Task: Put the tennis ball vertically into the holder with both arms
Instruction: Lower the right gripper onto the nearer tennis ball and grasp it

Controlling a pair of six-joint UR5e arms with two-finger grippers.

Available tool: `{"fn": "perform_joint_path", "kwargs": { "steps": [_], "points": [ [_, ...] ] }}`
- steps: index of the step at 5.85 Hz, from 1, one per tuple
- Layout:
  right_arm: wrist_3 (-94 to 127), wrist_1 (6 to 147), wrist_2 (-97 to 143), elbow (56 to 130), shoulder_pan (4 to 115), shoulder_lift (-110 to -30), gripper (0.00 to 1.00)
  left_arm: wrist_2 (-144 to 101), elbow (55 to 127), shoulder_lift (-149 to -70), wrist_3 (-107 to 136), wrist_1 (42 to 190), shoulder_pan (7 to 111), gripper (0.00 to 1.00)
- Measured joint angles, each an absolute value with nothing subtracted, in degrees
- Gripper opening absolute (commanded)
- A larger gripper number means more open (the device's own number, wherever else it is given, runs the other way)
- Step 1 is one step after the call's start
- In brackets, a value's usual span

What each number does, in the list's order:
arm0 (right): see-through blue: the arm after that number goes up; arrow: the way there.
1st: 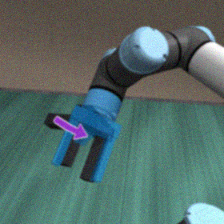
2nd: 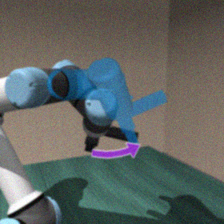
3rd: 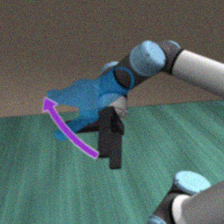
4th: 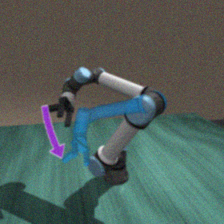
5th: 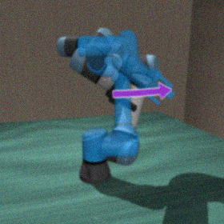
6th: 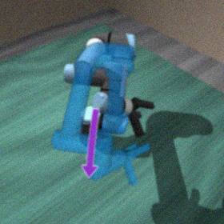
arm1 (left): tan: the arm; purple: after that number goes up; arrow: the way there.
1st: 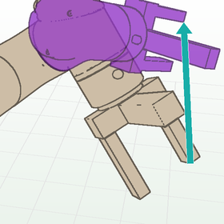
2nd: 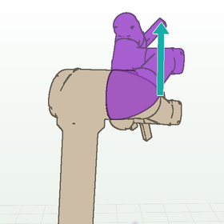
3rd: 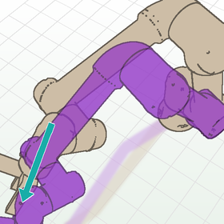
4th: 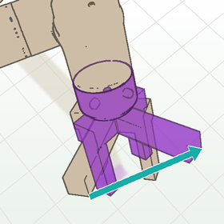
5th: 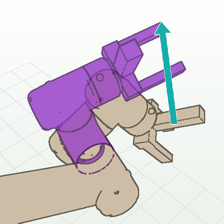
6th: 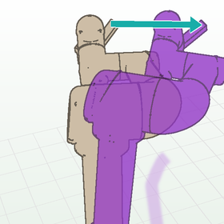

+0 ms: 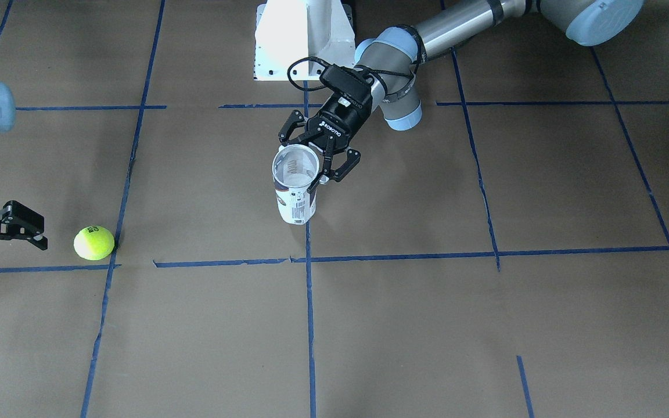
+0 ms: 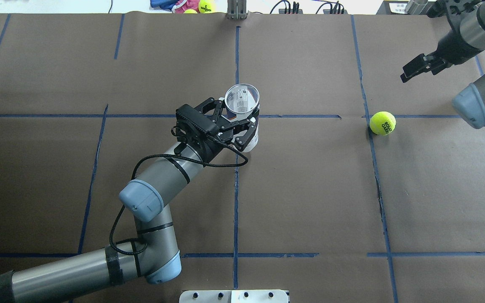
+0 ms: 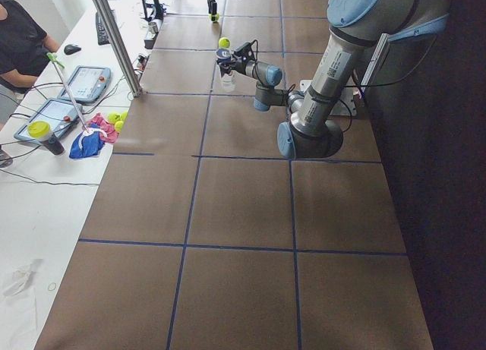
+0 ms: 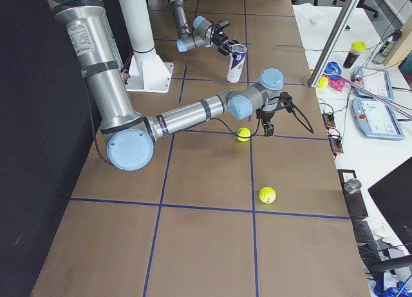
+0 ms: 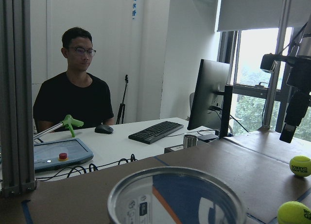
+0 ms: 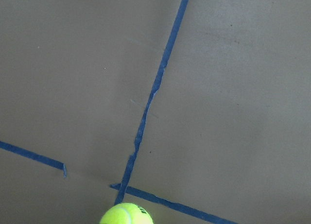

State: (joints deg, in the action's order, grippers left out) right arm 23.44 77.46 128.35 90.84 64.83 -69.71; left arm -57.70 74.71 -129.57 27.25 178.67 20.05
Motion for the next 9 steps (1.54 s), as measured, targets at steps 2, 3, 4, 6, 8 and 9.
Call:
{"fn": "perform_joint_path", "kwargs": {
  "steps": [2,3,4,6,8,9],
  "points": [
    [23.73,77.45,126.54,89.1,63.23,-68.73,0.99,-57.66,74.05,-128.82,27.08,178.93,19.54,0.75],
    [23.76,77.46,126.3,88.63,62.7,-68.61,0.99,-57.66,73.96,-128.32,27.08,178.94,19.28,0.76],
    [23.8,77.5,126.24,88.35,62.31,-68.54,0.99,-57.66,73.93,-128.16,27.07,178.94,19.11,0.78],
    [24.29,77.5,126.21,88.08,61.14,-68.52,0.99,-57.68,74.07,-128.14,27.07,178.97,19.0,0.86],
    [25.57,77.41,126.16,87.39,59.74,-68.44,0.99,-57.74,74.31,-128.14,27.07,179.0,18.99,0.86],
    [25.71,77.39,125.21,86.65,58.54,-68.31,0.99,-57.74,74.34,-128.14,27.07,178.97,18.98,0.86]
  ]
}}
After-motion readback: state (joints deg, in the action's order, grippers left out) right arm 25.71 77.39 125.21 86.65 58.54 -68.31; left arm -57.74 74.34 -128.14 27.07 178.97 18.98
